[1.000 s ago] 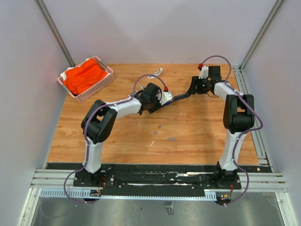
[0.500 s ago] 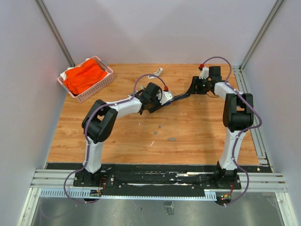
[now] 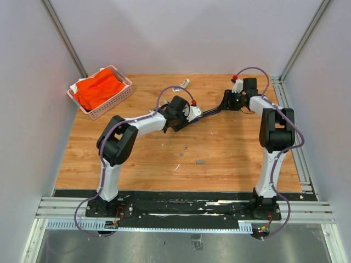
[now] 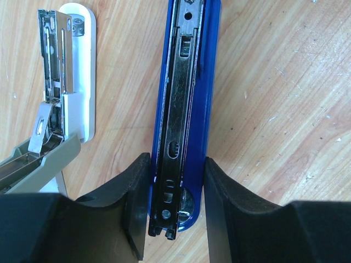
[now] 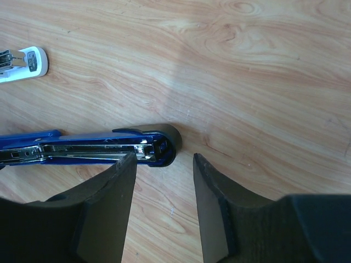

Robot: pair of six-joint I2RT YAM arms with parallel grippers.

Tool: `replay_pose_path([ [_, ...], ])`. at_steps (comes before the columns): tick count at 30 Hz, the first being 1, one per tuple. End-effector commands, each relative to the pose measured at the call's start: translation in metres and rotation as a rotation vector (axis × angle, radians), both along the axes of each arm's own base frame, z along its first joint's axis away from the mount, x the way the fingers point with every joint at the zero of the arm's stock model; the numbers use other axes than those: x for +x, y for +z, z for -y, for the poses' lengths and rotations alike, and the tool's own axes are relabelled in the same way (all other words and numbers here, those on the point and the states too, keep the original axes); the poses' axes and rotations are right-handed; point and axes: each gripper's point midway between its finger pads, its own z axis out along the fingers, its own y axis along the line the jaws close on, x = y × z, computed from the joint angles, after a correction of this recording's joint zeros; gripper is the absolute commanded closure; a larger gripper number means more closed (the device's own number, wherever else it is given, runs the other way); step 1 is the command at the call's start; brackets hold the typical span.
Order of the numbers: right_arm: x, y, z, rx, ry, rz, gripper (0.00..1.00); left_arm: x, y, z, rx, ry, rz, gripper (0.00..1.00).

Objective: Unload the staples from the stapler
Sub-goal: Place the stapler at the center of the board.

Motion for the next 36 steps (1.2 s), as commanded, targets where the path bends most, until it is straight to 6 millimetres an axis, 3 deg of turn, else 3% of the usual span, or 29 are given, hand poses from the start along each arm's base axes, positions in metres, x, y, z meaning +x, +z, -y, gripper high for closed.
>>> replay_pose_path([
  [1,0.008,-0.003,0.003,-0.004,-0.015,-0.001,0.56,0.007,0.002,0.0,0.002,0.018,0.006,0.82],
  [9,0.009,-0.01,0.003,-0.008,-0.017,-0.016,0.58,0.007,0.001,0.001,0.005,0.017,0.0,0.76],
  [26,0.009,-0.014,0.004,-0.014,-0.027,-0.039,0.58,0.004,-0.001,-0.003,0.027,0.023,-0.022,0.42],
  [36,0.01,-0.013,0.009,-0.037,-0.041,-0.039,0.58,0.012,-0.001,-0.005,0.035,0.062,0.001,0.35],
])
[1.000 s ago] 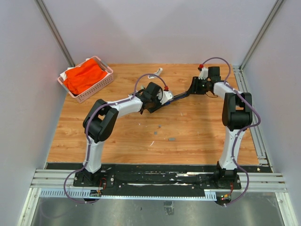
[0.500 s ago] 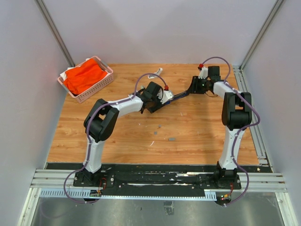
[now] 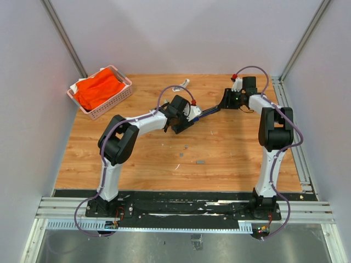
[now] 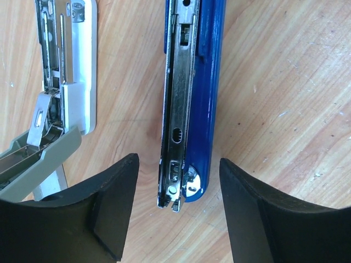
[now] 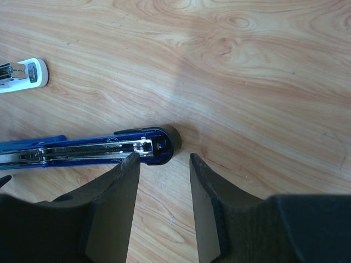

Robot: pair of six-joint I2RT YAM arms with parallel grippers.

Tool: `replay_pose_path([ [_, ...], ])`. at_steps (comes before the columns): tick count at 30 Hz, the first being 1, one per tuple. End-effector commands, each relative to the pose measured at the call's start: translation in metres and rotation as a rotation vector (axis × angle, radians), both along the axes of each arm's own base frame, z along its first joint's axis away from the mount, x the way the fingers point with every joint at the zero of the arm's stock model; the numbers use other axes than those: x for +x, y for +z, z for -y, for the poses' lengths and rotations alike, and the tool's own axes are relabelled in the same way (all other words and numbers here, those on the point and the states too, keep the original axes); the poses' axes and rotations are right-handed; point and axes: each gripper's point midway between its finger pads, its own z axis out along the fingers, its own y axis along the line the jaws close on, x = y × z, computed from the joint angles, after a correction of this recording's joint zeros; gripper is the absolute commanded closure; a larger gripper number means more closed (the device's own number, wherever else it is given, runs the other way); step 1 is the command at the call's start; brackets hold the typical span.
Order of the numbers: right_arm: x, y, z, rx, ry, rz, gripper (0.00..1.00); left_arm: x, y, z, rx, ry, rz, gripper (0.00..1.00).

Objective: Unload the staples from the stapler
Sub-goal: Place the stapler at the center of the board.

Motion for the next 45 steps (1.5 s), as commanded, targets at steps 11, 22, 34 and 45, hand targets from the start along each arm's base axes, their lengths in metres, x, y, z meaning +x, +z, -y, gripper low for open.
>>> replay_pose_path([
  [11,0.004,-0.01,0.025,-0.127,-0.058,-0.028,0.57,0.022,0.007,-0.006,0.019,0.088,0.09,0.24],
  [22,0.004,0.009,0.03,-0.127,-0.063,0.006,0.57,0.002,0.025,0.007,-0.07,-0.015,0.07,0.25],
  [34,-0.007,0.058,0.021,-0.097,-0.008,0.121,0.55,-0.002,0.103,0.004,-0.169,-0.017,0.184,0.16],
  [45,-0.05,0.109,0.023,-0.196,0.107,0.285,0.44,-0.038,0.153,-0.055,-0.202,0.023,0.26,0.02],
])
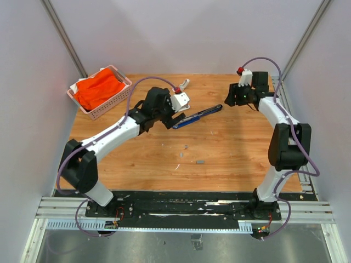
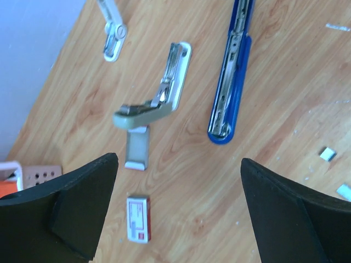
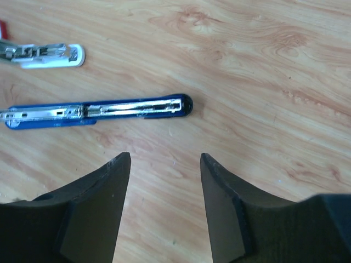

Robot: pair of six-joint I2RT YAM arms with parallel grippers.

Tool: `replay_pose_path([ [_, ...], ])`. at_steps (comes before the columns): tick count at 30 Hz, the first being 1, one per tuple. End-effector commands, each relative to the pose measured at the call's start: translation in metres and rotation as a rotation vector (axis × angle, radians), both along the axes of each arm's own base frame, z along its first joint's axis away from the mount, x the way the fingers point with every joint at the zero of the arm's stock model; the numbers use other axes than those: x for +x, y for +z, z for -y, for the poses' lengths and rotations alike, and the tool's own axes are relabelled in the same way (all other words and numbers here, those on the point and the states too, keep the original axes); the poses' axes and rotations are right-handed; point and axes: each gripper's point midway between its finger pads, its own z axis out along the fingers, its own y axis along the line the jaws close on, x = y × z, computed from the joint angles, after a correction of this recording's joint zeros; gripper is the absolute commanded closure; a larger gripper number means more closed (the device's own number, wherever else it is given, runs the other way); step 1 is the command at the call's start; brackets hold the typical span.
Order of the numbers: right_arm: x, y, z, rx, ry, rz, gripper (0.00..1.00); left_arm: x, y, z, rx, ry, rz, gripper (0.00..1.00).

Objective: Unload the staples from the stapler
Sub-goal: Place the stapler at the center of the board.

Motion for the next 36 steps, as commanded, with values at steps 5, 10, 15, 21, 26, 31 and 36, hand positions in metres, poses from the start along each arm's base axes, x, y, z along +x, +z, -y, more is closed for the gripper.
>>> replay_pose_path([
  [5,-0.044,0.039,-0.016,-0.11,0.214,0.183,0.41,-0.03,0.007,-0.067,-0.019,0.061,0.013,0.02],
  [10,-0.08,0.058,-0.045,-0.175,0.36,0.263,0.39,-0.035,-0.004,-0.099,-0.026,0.132,0.01,0.02],
  [15,-0.123,0.074,-0.071,-0.118,0.485,0.295,0.39,-0.027,-0.018,-0.113,-0.014,0.18,-0.012,0.02],
  [21,-0.177,0.078,-0.087,-0.128,0.684,0.353,0.37,-0.007,-0.031,-0.117,0.003,0.198,-0.02,0.02],
  [26,-0.206,0.075,-0.087,-0.142,0.763,0.406,0.35,0.012,-0.044,-0.118,0.017,0.203,-0.052,0.02],
  [31,-0.218,0.071,-0.085,-0.146,0.783,0.42,0.34,0.035,-0.057,-0.124,0.002,0.231,-0.092,0.02],
  [36,-0.217,0.062,-0.084,-0.157,0.788,0.419,0.34,0.057,-0.068,-0.122,-0.002,0.242,-0.119,0.0],
])
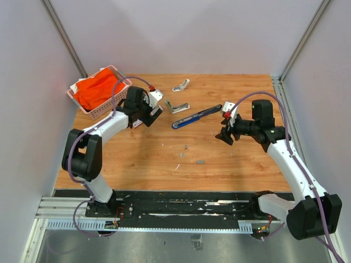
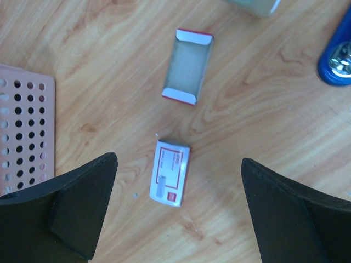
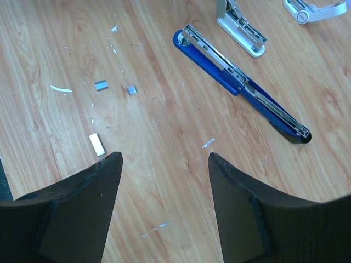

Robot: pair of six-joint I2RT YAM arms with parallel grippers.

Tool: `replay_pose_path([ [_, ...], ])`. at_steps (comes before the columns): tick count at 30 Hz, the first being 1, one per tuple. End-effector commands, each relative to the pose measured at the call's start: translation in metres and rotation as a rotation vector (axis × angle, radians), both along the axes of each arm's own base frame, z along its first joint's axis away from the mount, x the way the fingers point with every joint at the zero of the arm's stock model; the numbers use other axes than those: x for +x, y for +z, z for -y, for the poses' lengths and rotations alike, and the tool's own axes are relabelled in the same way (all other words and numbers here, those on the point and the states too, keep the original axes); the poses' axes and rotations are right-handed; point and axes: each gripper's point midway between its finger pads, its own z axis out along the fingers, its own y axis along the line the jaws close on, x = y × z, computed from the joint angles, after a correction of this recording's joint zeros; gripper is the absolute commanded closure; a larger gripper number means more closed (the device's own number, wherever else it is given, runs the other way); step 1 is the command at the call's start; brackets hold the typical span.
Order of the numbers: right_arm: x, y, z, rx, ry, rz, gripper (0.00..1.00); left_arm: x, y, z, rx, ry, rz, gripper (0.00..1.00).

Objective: Unload the staples from the stapler
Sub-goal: Place the stapler at the center of the board, then move the staple box to the center of the board.

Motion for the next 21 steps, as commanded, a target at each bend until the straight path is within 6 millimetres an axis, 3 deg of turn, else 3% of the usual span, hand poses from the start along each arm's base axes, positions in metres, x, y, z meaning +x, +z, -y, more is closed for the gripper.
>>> replay_pose_path([
  [1,-0.006,-0.008,-0.003,-0.013,0.041,0.01,0.34,0.027,0.004,0.008,-0.038,0.0,0.024,0.0],
  [4,-0.004,-0.011,-0.001,-0.03,0.037,0.021,0.34,0.04,-0.006,0.01,-0.058,0.031,-0.006,0.0],
  [12,-0.005,-0.012,0.002,-0.046,0.037,0.041,0.34,0.078,-0.021,-0.011,-0.139,0.242,-0.063,0.07],
  [21,-0.002,-0.016,0.005,-0.062,0.025,0.038,0.34,0.098,-0.032,-0.001,-0.142,0.203,-0.074,0.19],
])
